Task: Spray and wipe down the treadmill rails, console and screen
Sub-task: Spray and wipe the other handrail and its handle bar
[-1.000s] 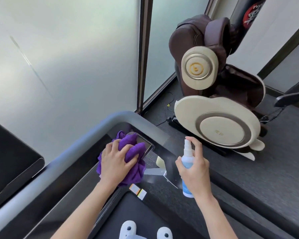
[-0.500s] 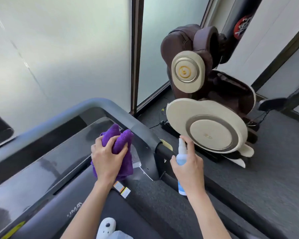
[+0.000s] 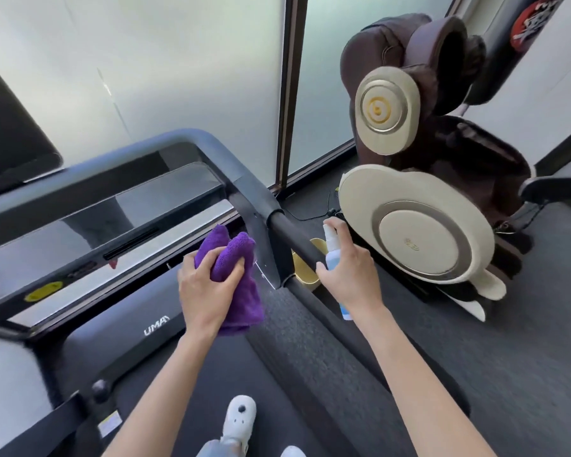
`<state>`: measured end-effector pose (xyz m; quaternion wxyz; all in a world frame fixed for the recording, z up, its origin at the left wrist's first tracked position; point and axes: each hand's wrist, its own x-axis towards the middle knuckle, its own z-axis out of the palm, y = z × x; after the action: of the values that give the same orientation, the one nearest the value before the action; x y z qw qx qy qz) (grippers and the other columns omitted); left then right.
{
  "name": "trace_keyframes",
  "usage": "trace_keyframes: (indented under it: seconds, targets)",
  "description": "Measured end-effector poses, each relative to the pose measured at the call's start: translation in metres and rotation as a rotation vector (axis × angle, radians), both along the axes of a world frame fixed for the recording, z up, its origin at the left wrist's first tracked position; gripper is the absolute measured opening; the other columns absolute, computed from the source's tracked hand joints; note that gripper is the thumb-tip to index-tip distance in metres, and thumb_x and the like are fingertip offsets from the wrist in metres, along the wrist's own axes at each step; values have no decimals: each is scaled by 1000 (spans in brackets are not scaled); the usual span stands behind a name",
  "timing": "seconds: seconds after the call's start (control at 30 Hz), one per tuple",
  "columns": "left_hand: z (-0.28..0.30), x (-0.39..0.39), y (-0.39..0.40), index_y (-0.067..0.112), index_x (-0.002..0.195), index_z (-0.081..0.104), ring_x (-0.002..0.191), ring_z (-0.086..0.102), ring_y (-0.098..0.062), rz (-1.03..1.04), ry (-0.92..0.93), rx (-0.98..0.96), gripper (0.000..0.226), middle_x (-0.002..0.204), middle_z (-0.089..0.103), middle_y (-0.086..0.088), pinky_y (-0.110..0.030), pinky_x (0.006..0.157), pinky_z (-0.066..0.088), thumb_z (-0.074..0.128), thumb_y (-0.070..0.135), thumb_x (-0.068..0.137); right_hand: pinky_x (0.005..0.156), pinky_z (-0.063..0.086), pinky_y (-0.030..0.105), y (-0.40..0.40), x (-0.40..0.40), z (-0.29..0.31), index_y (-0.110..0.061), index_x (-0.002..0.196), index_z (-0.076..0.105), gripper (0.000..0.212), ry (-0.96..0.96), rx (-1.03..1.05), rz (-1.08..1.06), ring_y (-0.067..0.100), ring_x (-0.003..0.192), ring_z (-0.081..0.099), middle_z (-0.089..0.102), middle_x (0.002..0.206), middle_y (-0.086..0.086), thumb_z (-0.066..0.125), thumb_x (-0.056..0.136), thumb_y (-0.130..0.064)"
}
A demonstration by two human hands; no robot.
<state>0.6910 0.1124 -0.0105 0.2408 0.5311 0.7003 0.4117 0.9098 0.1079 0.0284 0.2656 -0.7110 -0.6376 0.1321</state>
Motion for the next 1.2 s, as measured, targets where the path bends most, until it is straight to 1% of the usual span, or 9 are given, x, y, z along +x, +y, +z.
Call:
trace_keyframes:
  seconds: [0.13,0.27,0.4,0.53,0.73,0.83,0.9,1.07,1.2]
  targets:
    - [1,-5,-2,38,106,68,104,54,-20,-27,4,2,27,105,53,4,-40,94,45,72,41,80,63,47,43,13,-3,2,-26,135,39,63,-48,-9,-21,41,76,58,53,72,4,54,80,1]
    - [4,-9,0,39,108,67,102,54,-21,-53,-1,27,28,106,53,3,-39,93,46,70,42,81,57,35,37,19,-6,4,-20,131,45,56,-32,26,-56,39,64,51,37,56,-6,58,80,1]
    - [7,-12,5,38,109,67,104,54,-24,-71,-8,20,28,109,53,3,-43,94,46,70,43,82,58,39,39,15,-1,6,-20,130,43,55,-57,-16,-91,41,69,55,49,66,6,57,81,0]
    - [8,-8,7,36,109,67,103,53,-25,-96,-31,31,28,109,52,2,-34,93,42,71,42,81,61,41,39,-7,12,4,-31,125,33,59,-37,-24,-88,37,70,50,51,76,5,58,80,-3]
    - [5,12,2,36,109,68,104,52,-21,-158,-37,30,28,107,52,2,-32,93,41,71,41,81,63,43,41,-48,34,-1,-37,116,31,59,-13,2,-123,34,63,47,43,61,-4,56,78,0]
    - [3,20,-4,35,108,69,104,53,-20,-192,-45,46,28,107,53,2,-31,91,42,72,40,81,62,43,40,-64,38,-1,-35,114,34,60,25,87,-188,34,59,48,37,54,-11,61,76,3]
    - [2,25,-7,35,108,69,104,53,-20,-203,-39,47,28,108,53,2,-33,92,43,73,39,81,60,44,39,-74,42,-2,-34,114,35,61,20,119,-201,36,59,50,35,53,-14,62,74,4]
    - [2,32,-13,35,109,68,105,52,-22,-212,-32,45,28,108,54,-1,-34,95,42,72,40,82,60,37,35,-97,56,-5,-37,120,33,61,-31,-4,-176,32,63,47,39,60,-14,58,78,1]
    - [0,38,-18,36,109,68,106,51,-21,-218,-26,48,27,109,54,-1,-33,95,41,71,40,82,61,41,37,-121,65,-4,-38,123,35,64,2,18,-243,29,64,50,43,61,-14,60,78,0]
